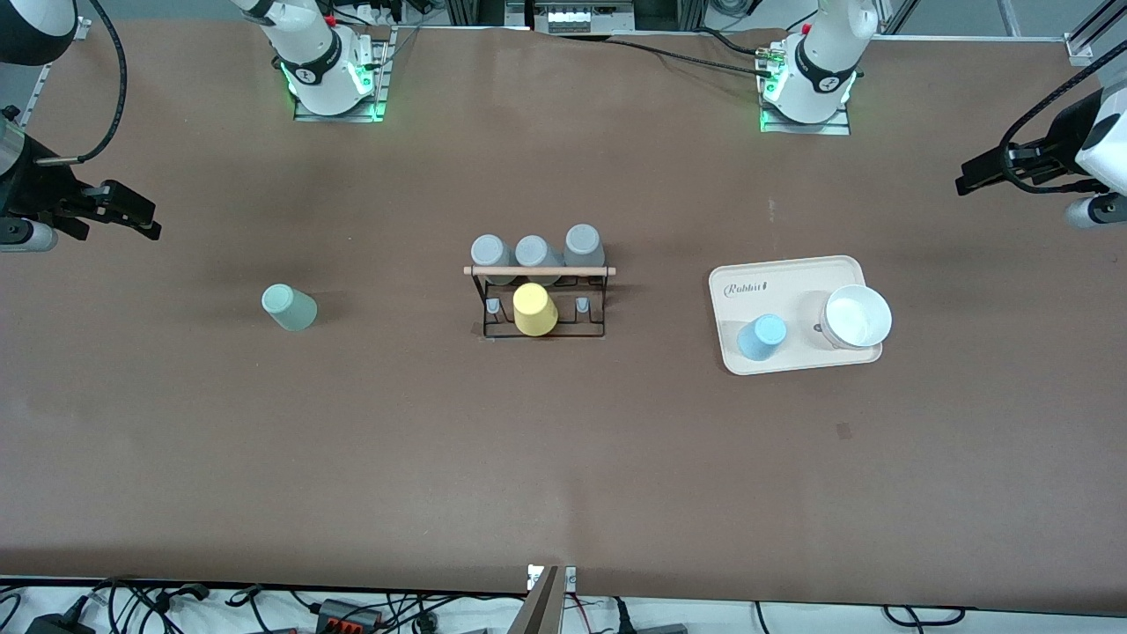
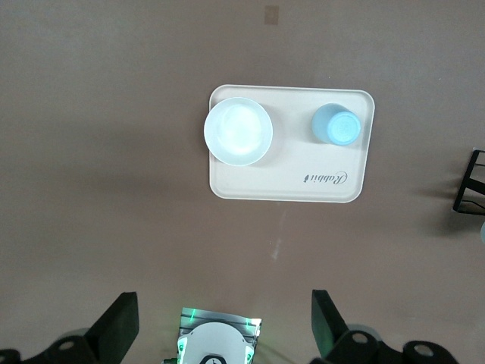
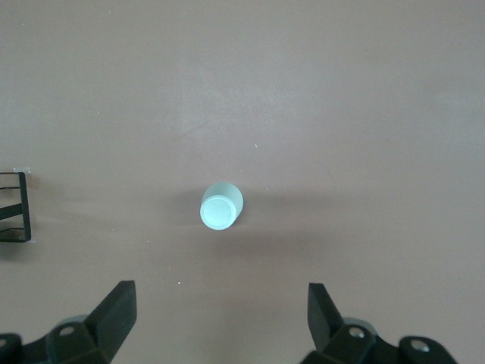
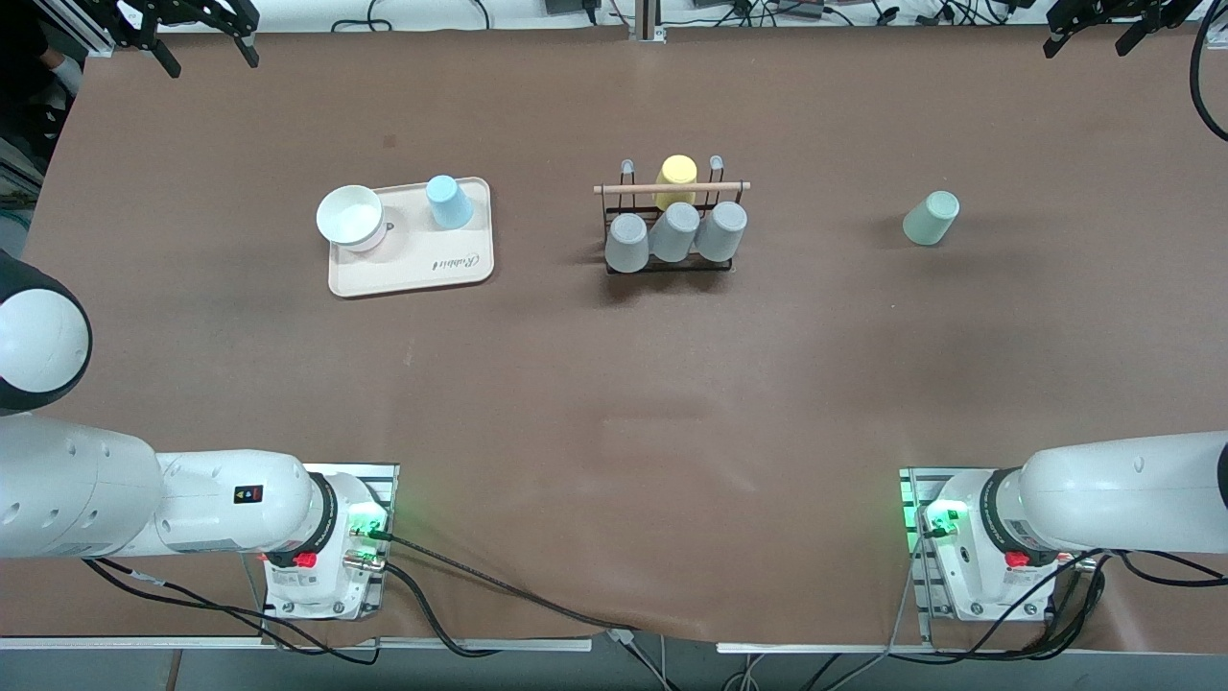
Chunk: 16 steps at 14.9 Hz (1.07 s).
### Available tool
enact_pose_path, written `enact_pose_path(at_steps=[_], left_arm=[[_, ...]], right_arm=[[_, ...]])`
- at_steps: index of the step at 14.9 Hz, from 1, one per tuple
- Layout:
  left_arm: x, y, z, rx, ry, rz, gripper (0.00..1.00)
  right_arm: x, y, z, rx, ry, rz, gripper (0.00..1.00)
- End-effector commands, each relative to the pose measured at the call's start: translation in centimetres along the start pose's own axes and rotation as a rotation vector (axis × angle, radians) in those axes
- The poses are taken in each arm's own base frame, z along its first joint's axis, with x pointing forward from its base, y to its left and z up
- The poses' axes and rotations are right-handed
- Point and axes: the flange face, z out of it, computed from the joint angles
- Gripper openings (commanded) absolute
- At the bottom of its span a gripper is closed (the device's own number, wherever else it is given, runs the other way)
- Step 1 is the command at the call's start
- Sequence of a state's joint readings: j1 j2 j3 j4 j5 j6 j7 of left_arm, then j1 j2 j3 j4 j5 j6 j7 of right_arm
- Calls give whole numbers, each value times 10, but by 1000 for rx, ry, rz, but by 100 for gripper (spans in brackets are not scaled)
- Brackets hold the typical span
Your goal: Hang scattered cups on rack with three cups
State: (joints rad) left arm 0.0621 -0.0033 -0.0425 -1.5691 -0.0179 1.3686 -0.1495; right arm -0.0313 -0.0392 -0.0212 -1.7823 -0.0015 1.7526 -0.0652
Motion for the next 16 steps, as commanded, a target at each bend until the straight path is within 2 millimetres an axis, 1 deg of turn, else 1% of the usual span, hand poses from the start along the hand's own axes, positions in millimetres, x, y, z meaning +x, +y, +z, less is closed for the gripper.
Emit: enact_pose_path(at_steps=[1, 2, 5, 9, 12, 16], left_arm=[[-10, -2, -2, -8, -17, 1, 100], [-11, -3, -1, -15, -31, -6, 100], [-13, 1, -3, -4, -34, 0, 100], [-10, 3, -6, -15, -6, 4, 100], [-14, 1, -7, -10, -25, 9, 100], [-9, 2, -10, -12, 8, 14, 100]], right_arm=[[-8, -1, -9, 0, 3, -23, 100], [-7, -2, -12, -2, 10, -23, 100], [-6, -3, -6, -1, 0, -24, 100], [-5, -2, -6, -2, 3, -23, 100], [-5, -1, -7, -2, 7, -20, 100], [-4, -1, -7, -2, 9, -20, 100]])
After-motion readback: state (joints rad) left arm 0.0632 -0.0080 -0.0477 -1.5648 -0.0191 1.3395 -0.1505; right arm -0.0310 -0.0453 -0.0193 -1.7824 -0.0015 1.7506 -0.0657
